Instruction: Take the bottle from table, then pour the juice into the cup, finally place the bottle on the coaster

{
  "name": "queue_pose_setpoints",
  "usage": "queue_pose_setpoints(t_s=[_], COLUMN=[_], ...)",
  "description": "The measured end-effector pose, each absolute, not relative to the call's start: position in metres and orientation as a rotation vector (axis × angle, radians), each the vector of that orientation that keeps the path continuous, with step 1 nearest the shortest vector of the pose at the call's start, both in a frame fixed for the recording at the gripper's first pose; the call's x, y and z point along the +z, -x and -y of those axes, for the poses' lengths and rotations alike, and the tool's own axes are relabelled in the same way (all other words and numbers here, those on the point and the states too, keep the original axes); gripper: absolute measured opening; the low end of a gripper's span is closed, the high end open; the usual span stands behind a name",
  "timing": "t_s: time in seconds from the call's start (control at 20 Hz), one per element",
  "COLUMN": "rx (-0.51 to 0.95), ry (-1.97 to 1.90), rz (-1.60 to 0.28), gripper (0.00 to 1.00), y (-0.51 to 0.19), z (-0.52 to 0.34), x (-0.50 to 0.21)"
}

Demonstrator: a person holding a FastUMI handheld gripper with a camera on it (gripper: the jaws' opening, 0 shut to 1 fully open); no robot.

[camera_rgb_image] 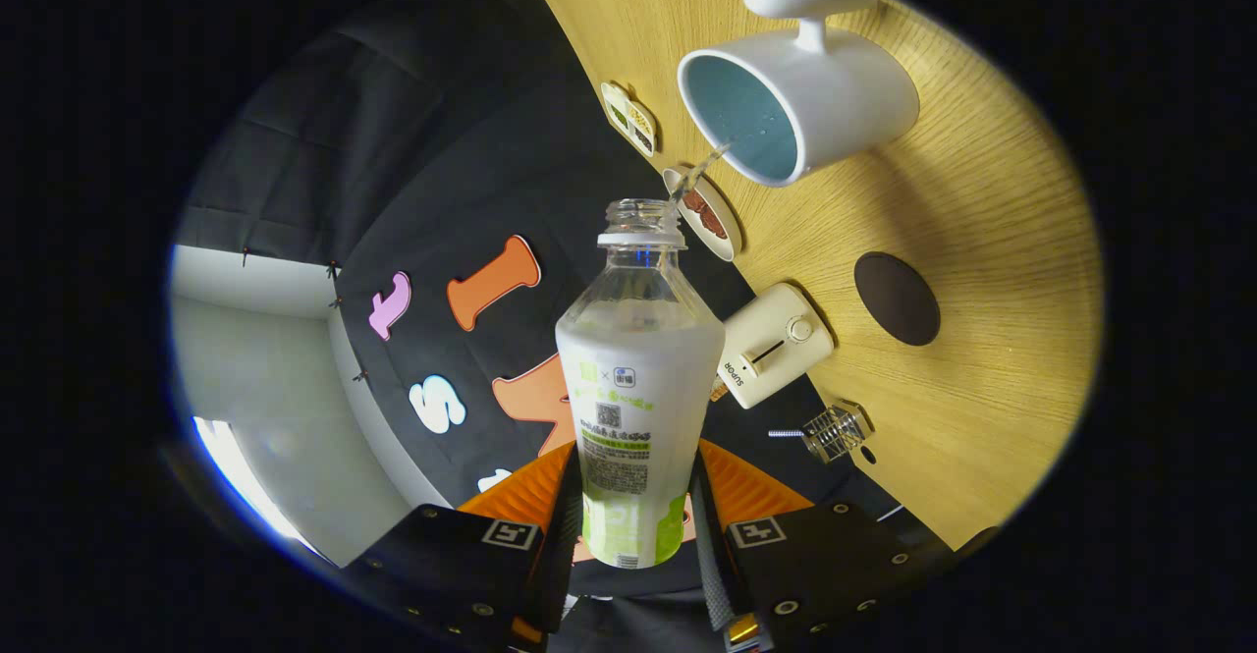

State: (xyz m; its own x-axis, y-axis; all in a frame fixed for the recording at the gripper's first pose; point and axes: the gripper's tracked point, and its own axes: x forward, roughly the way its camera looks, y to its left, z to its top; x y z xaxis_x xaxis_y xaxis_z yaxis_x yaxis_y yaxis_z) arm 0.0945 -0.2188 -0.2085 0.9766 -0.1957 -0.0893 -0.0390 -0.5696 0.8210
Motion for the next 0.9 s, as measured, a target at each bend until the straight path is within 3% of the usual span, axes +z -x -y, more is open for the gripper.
queue_pose_setpoints(t_s=[0.9], rx=[-0.208], ry=[-2.162], rz=[0.218], gripper=[0.56], y=[-0.094], z=[0.226], x=[-0.202])
